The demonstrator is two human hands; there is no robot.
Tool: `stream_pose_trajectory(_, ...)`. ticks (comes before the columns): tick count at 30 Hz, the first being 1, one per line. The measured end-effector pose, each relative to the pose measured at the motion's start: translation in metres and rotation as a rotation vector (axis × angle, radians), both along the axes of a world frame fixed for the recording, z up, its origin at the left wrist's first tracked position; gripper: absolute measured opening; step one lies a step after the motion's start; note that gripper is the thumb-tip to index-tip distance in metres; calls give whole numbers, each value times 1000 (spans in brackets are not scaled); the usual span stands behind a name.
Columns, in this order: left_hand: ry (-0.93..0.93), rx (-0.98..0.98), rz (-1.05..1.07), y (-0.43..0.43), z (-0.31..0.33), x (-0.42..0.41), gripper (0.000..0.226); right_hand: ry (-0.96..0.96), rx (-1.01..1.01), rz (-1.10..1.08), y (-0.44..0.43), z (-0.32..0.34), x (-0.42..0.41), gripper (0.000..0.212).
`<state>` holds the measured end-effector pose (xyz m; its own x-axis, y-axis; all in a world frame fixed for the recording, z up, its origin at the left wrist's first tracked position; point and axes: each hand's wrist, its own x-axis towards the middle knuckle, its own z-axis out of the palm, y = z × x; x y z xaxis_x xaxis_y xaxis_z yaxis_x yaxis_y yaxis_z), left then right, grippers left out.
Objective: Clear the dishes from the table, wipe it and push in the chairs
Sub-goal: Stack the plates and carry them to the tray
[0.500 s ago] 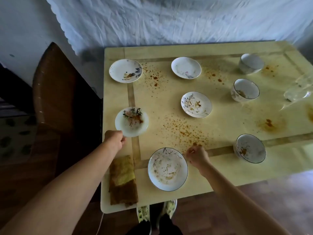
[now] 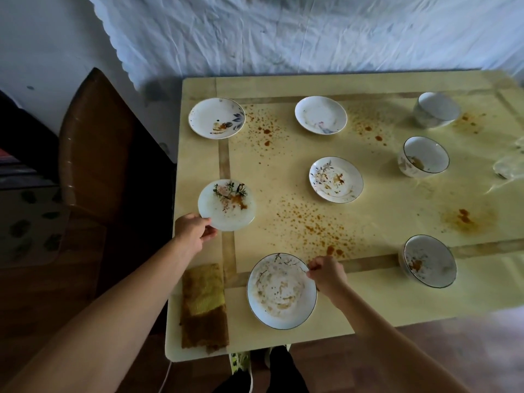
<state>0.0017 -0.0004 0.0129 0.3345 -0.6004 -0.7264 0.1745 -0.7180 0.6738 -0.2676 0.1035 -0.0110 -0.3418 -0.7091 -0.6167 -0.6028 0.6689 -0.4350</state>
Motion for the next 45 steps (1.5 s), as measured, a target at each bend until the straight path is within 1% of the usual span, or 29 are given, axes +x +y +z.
stream_pose_trajectory(1,5,-2,-38,6,5,-1,7,-8,2,-10,0,0,-1,10)
stream_pose_trajectory(3,63,9,-119,20,16,-5,12,-41,-1,-39,-1,0,-2,16)
stream_pose_trajectory(5,104,36,-213,37,24,-12,11,-89,-6,-109,-2,0,-5,17)
stream_pose_trajectory(8,82,71,-367,60,25,-26,11,-164,-51,-248,-7,2,-9,20)
stream_pose_trajectory(12,40,92,-465,77,18,-42,14,-237,-122,-394,-12,6,-10,26)
stream_pose_trajectory(15,20,92,-478,82,13,-49,16,-240,-145,-441,-12,6,-11,29)
stream_pose_trajectory(23,-191,-15,-553,84,4,-63,12,-226,-143,-466,-8,2,-9,28)
stream_pose_trajectory(25,-243,-56,-575,84,3,-67,15,-228,-142,-469,-9,1,-7,28)
stream_pose_trajectory(29,-329,-140,-647,84,-4,-73,32,-207,-133,-473,-11,-1,-5,18)
stream_pose_trajectory(31,-365,-154,-665,84,-4,-77,29,-195,-128,-452,-11,-2,-4,15)
stream_pose_trajectory(34,-442,-153,-681,83,-3,-80,23,-157,-113,-366,-10,-1,-2,10)
stream_pose_trajectory(36,-489,-134,-670,80,-2,-80,25,-129,-104,-326,-9,-1,-1,4)
stream_pose_trajectory(37,-489,-124,-664,79,-4,-80,24,-121,-101,-323,-9,-2,-1,5)
stream_pose_trajectory(39,-467,-109,-654,77,-4,-81,21,-125,-99,-354,-10,-2,-1,19)
stream_pose_trajectory(41,-436,-100,-620,73,-2,-84,22,-148,-104,-397,-11,1,-3,28)
stream_pose_trajectory(43,-399,-97,-586,64,3,-89,23,-201,-132,-447,-12,6,-8,28)
stream_pose_trajectory(45,-313,-111,-556,50,11,-97,24,-261,-186,-483,-18,14,-18,28)
